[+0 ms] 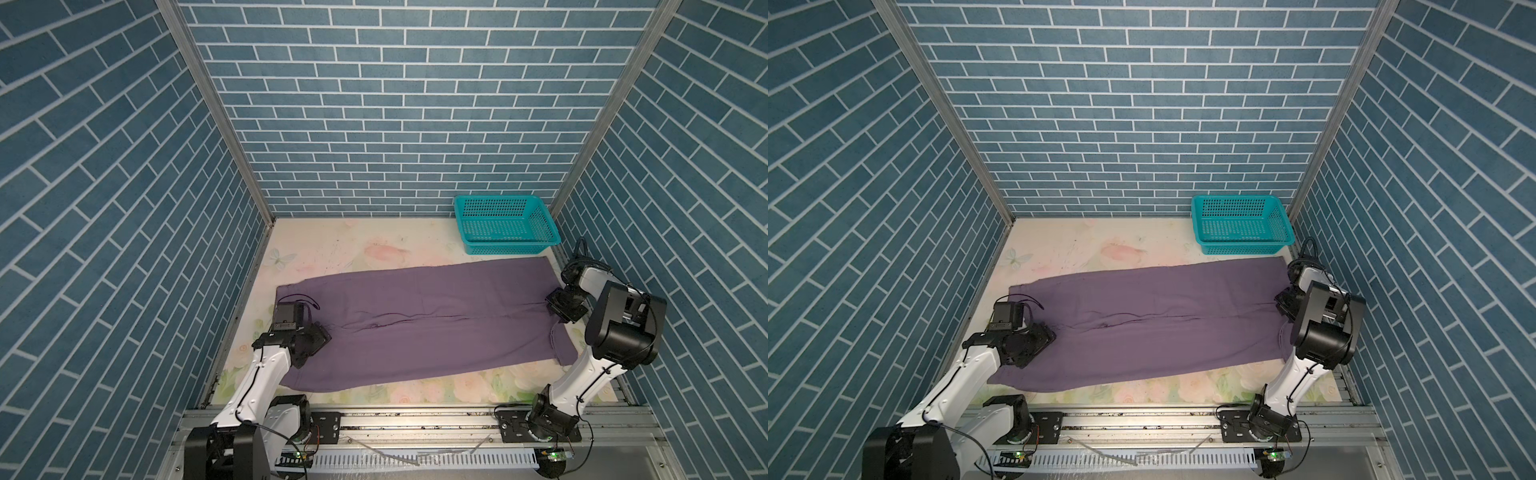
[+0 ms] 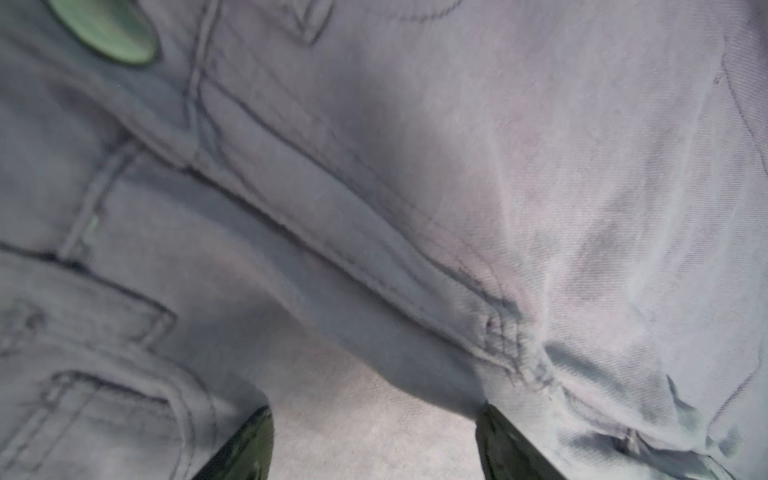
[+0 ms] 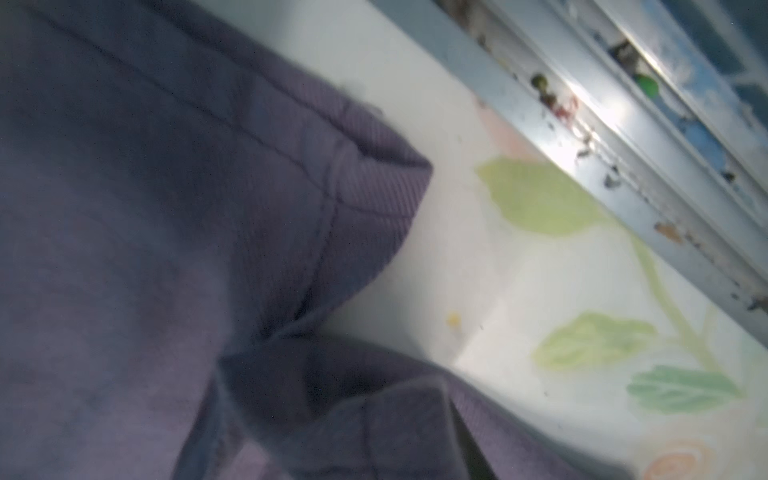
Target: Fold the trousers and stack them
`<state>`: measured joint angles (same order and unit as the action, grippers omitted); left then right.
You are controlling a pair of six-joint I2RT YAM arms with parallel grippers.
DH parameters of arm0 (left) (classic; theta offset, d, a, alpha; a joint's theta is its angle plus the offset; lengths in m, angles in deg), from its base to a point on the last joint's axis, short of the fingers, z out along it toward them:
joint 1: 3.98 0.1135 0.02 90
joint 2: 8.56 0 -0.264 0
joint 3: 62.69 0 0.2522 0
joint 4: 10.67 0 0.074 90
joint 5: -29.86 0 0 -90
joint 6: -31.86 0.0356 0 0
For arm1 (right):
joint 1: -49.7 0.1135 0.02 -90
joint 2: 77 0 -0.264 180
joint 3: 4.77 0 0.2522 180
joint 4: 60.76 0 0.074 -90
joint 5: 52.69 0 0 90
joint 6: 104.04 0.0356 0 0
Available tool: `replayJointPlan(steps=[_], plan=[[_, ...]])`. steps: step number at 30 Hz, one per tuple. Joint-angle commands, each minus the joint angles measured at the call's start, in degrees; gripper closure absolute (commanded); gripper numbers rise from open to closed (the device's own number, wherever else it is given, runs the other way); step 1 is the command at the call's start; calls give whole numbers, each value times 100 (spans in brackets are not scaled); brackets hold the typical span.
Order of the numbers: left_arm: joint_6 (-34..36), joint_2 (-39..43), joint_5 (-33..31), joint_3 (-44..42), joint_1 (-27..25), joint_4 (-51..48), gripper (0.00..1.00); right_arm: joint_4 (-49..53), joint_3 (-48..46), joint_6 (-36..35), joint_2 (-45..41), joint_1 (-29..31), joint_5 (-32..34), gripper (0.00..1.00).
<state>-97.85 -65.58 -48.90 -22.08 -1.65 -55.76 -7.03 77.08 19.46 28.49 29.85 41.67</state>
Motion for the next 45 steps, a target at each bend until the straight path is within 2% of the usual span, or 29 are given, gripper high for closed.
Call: replayJointPlan(steps=[1,3,8,13,16,20,24,34,39,40,41,45], plan=[[167,-38,-107,305,-25,19,20,218,297,-343,-202,-27,98,68],[143,9,-109,373,-25,-18,20,444,89,-297,-617,-22,118,67],[26,352,-105,447,-31,-292,20,629,-1214,-62,-2342,-27,161,52],[-10,698,-221,478,-31,-505,33,633,-2634,604,-4164,-29,49,40],[-44,671,-207,588,-39,-558,35,602,-3036,822,-4640,-83,-110,32],[-97,526,-160,692,-37,-575,36,400,-3240,966,-4796,-158,-325,19],[-190,450,-143,661,-33,-659,36,108,-3320,880,-4432,-350,-427,10],[-396,850,-363,422,-39,-1170,36,-644,-3778,580,-4060,-1449,-1180,9],[-384,992,-487,394,-39,-1536,25,-649,-3817,435,-4194,-1600,-1098,8],[-393,1034,-528,362,-31,-1566,22,-710,-3850,422,-4215,-1632,-1095,12],[-413,1052,-536,346,-38,-1577,21,-798,-3880,423,-4208,-1675,-1131,21],[-494,1092,-471,244,-37,-1620,20,-1136,-4001,597,-4216,-1886,-1436,84]])
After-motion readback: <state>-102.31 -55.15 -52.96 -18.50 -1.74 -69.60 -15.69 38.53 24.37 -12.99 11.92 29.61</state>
